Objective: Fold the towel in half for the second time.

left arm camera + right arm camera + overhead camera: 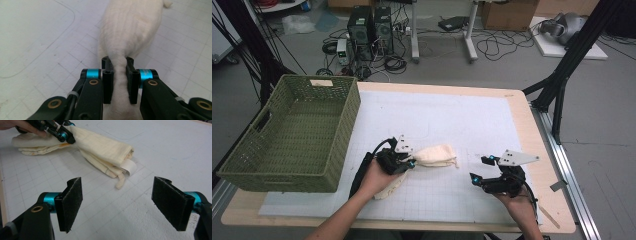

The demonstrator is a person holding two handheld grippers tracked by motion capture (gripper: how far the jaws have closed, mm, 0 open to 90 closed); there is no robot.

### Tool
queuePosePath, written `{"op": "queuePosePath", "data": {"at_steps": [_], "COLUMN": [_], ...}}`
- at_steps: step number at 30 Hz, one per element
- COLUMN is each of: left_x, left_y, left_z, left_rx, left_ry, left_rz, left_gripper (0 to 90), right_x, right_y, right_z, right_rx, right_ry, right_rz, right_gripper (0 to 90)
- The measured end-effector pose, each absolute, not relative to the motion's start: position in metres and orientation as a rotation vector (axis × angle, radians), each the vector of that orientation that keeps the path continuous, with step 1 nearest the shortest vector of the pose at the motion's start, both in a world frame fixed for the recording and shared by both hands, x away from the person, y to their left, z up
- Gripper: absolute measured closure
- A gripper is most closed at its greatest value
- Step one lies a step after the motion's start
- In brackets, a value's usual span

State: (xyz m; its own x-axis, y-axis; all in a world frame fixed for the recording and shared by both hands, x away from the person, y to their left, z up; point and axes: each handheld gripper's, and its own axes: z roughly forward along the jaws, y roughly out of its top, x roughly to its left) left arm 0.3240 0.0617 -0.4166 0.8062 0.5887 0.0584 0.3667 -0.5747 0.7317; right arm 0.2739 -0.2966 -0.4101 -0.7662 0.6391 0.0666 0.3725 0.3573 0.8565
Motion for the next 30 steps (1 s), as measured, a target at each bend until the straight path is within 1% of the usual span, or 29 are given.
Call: {"op": "queuePosePath", "data": {"at_steps": [4,10,14,30], "left_x": [0.322,0.322,0.321,0.32], "left_y": [0.066,0.073,0.076,0.081], "left_z": [-0.413,-0.41,-0.408,-0.404], "left_rx": [2.216,2.197,2.18,2.144], "left_ry": [0.715,0.722,0.724,0.727], "left_rz": [0.403,0.397,0.398,0.379], "left_gripper": [79.9,79.9,79.8,79.8], "right_x": [0.274,0.274,0.274,0.274], "right_y": [-0.297,-0.297,-0.298,-0.297], "right_z": [-0.41,-0.41,-0.411,-0.412], "right_rx": [0.896,0.903,0.903,0.914], "right_ry": [2.341,2.339,2.336,2.335], "right_rz": [1.366,1.37,1.367,1.367], "right_gripper": [24.3,24.1,22.1,18.3]}}
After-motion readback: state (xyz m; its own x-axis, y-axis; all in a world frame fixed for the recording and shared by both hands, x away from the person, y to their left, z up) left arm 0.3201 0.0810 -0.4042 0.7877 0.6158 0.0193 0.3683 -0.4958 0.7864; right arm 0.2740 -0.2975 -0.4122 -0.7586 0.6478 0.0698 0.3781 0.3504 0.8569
